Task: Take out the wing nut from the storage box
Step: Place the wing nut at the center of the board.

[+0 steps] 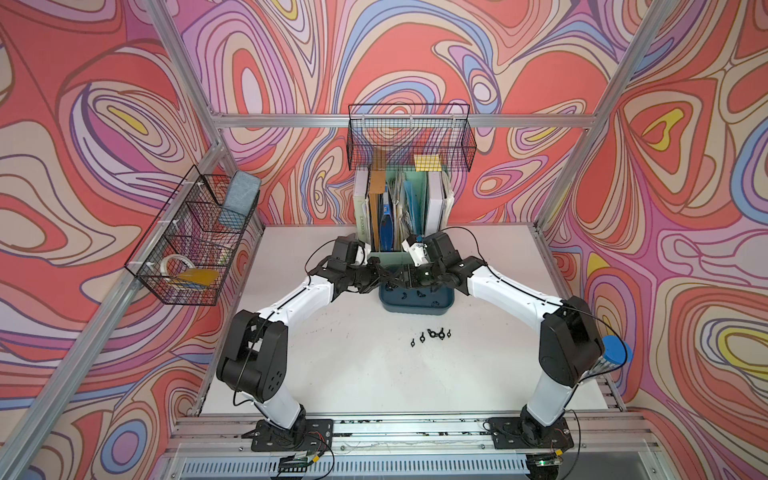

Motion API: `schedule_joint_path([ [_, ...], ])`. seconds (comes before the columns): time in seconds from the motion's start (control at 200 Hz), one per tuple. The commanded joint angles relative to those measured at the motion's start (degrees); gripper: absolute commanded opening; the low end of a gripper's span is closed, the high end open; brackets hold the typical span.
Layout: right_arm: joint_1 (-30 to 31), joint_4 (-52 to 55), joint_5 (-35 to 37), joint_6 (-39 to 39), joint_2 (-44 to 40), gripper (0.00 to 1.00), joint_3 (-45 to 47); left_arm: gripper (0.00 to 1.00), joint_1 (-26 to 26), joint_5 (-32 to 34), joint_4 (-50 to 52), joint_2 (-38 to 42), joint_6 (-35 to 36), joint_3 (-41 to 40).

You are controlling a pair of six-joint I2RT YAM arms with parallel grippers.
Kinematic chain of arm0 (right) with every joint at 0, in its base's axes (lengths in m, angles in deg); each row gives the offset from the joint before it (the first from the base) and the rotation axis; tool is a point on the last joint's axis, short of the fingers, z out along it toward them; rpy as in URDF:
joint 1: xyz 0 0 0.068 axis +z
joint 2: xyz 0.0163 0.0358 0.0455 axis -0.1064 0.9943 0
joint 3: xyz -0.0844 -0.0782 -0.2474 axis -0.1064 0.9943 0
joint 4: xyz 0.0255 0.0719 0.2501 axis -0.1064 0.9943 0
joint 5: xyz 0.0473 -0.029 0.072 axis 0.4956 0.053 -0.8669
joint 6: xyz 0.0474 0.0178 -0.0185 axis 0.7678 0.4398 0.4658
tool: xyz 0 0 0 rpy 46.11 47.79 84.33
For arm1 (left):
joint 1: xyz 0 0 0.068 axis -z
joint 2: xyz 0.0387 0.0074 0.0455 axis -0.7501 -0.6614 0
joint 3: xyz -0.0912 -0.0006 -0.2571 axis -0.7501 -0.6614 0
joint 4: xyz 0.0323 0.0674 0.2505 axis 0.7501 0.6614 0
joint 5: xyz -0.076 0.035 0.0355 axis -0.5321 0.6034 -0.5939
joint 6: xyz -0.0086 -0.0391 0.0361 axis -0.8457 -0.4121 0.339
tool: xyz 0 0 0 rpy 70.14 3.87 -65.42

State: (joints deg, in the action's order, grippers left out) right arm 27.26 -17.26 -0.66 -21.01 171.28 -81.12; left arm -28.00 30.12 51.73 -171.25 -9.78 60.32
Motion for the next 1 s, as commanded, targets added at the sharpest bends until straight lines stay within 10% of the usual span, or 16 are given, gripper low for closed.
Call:
schedule_joint_path([
  [0.0, 0.1, -0.3, 5.1, 0.0, -3.7, 0.57, 2.4, 0.0, -0.1, 2.6, 5.2, 1.6, 3.4, 0.8],
  [0.621, 0.0, 5.6, 20.8, 0.4, -18.0, 0.98, 16.9, 0.0, 16.8, 30.0, 23.5, 8.9, 6.7, -3.8],
  [0.991, 0.0, 10.3, 27.6, -0.1, -25.1, 0.98, 21.7, 0.0, 28.7, 38.9, 24.2, -1.2, 4.7, -1.8],
])
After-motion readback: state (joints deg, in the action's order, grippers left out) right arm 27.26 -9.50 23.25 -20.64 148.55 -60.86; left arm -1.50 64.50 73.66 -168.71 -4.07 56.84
